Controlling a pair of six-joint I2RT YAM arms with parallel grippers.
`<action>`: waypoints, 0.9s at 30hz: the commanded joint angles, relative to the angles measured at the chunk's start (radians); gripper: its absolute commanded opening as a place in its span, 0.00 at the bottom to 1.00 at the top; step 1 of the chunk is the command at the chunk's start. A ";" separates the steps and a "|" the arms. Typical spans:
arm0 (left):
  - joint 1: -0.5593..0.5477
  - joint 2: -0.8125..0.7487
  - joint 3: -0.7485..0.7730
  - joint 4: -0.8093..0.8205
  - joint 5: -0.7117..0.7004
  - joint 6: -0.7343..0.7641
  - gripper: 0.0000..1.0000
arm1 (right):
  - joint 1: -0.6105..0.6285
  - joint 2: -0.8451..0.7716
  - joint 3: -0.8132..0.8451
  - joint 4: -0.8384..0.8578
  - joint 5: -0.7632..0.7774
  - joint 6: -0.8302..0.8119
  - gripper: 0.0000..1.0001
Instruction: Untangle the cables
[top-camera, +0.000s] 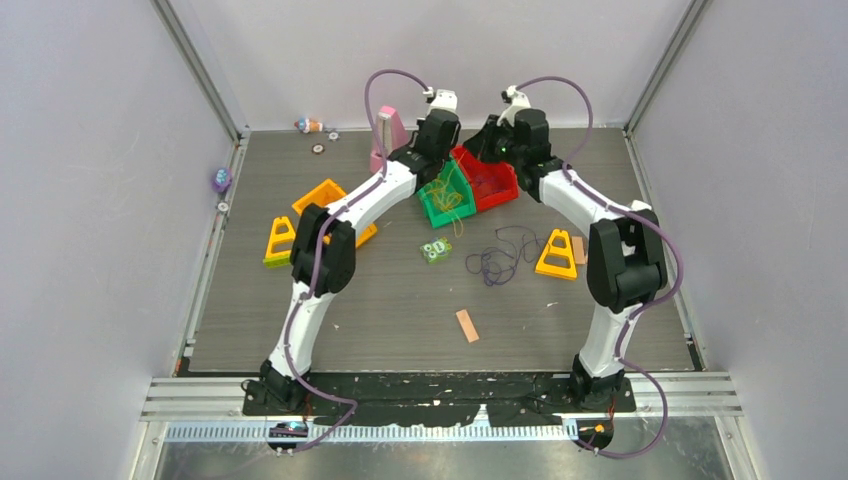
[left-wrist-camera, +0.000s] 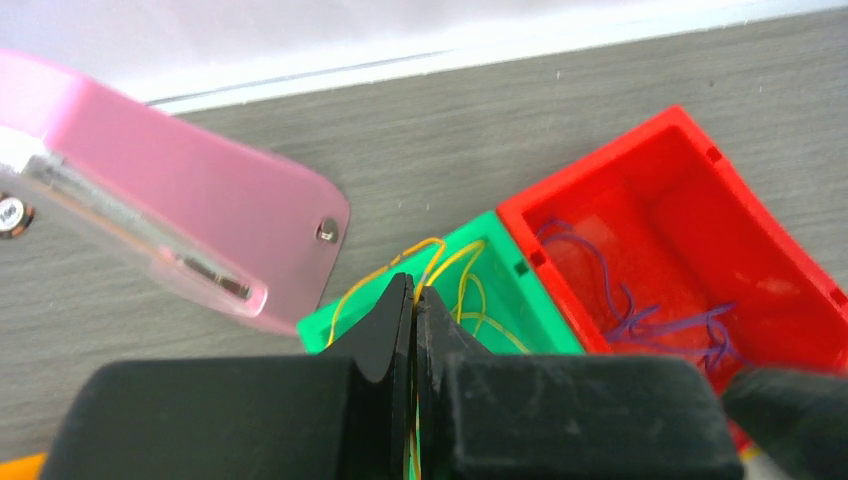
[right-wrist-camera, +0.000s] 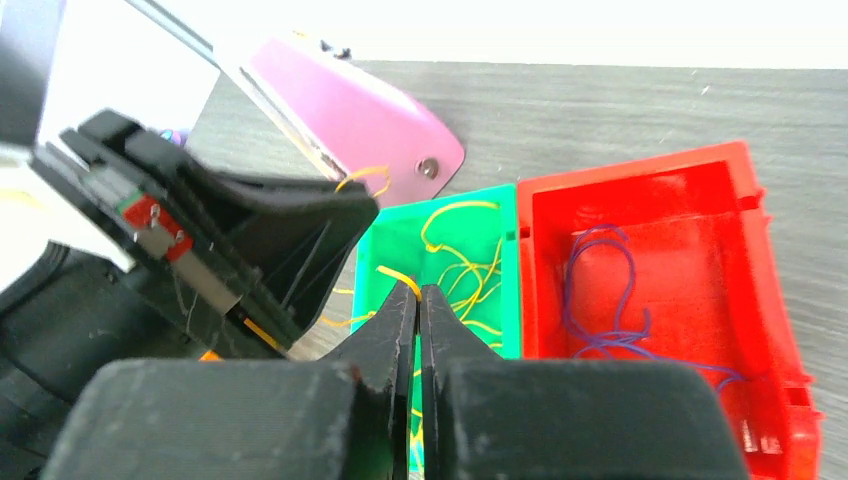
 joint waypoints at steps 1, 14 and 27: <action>0.003 -0.168 -0.107 0.089 0.008 -0.019 0.00 | -0.017 -0.084 0.035 0.005 0.033 -0.024 0.05; 0.004 -0.197 -0.122 0.062 0.047 -0.013 0.00 | -0.027 -0.112 0.021 -0.019 0.046 -0.043 0.05; 0.033 0.006 0.074 -0.227 0.085 -0.143 0.00 | 0.040 0.004 -0.046 0.047 0.042 -0.001 0.05</action>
